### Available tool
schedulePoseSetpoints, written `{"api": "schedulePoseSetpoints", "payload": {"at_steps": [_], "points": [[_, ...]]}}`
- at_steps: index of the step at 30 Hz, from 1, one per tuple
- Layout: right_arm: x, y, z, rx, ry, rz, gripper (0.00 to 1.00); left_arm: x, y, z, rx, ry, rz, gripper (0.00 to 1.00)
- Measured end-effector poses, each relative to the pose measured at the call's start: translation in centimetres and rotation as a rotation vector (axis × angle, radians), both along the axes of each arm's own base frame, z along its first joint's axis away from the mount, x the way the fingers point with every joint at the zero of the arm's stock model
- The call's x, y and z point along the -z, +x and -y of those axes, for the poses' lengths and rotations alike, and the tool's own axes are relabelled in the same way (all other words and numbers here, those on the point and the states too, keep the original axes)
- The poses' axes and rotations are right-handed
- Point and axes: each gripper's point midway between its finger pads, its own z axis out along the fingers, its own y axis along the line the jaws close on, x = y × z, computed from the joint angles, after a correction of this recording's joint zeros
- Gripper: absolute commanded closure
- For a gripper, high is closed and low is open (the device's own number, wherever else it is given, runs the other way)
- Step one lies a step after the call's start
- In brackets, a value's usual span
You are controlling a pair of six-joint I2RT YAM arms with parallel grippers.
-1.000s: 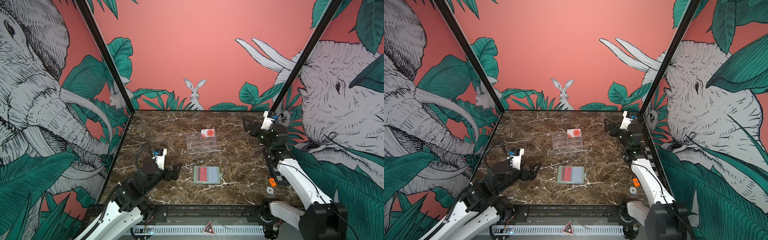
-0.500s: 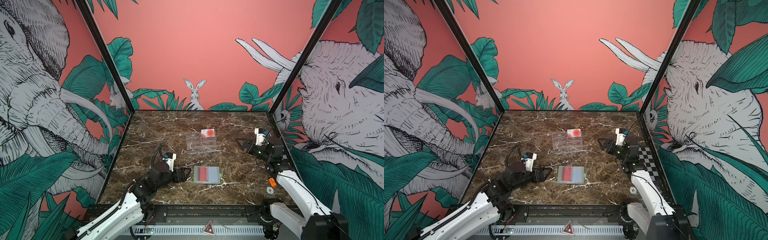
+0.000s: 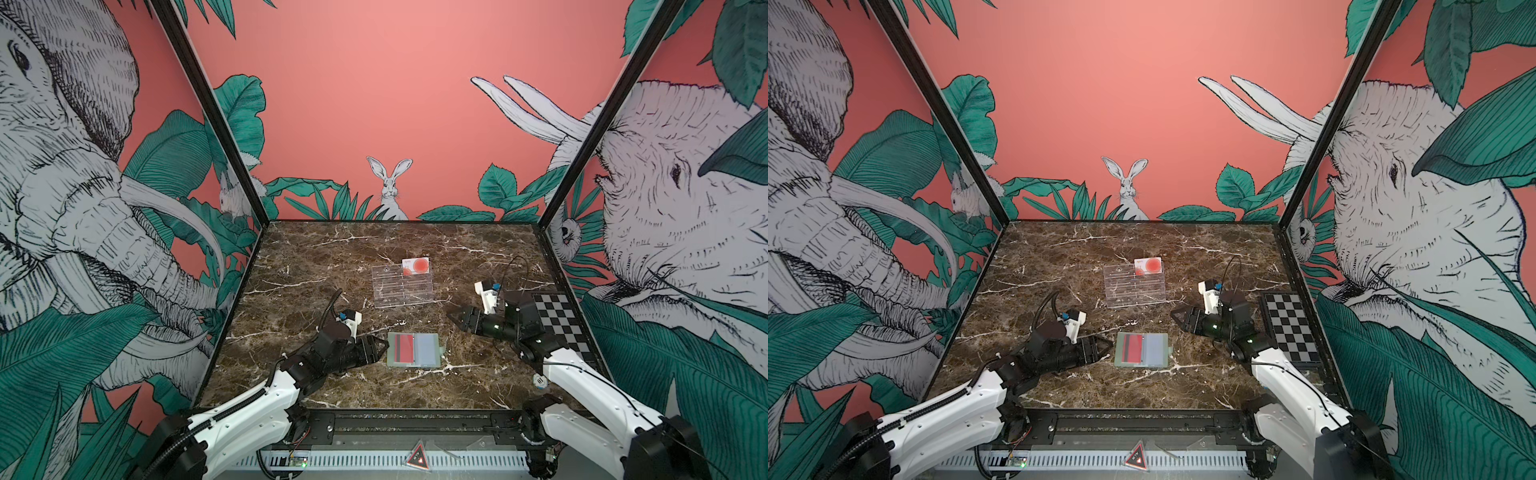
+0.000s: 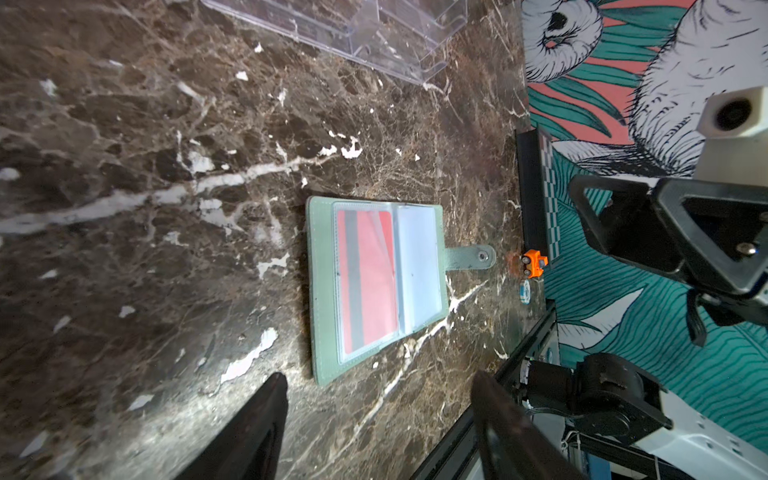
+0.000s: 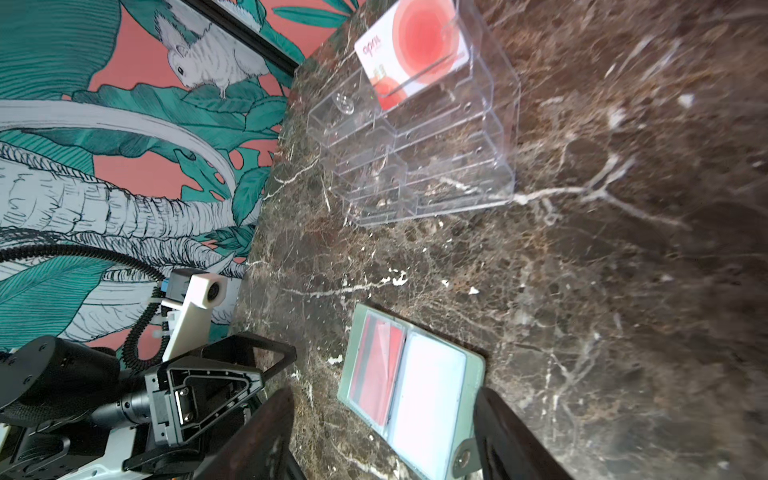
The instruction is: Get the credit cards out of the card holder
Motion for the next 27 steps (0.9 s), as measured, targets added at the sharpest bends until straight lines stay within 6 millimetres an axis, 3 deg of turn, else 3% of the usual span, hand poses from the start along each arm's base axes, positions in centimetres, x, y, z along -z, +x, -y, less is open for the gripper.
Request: {"api": "schedulePoseSetpoints", "payload": {"at_steps": [4, 8, 13, 27], "points": [[1.2, -0.5, -1.6, -0.044, -0.026, -0.029, 0.41, 0.4, 0.3, 0.6, -0.003, -0.017, -0.025, 0.36], [2.7, -0.7, -2.4, -0.057, -0.063, -0.067, 0.52, 0.8, 0.4, 1.1, -0.004, -0.034, -0.053, 0.40], [4.2, -0.3, -2.5, -0.049, -0.092, -0.097, 0.59, 1.6, 0.5, 1.3, -0.012, -0.029, -0.087, 0.46], [6.3, -0.1, -2.4, -0.040, -0.127, -0.132, 0.69, 4.6, 0.4, 1.4, -0.025, 0.021, -0.167, 0.48]]}}
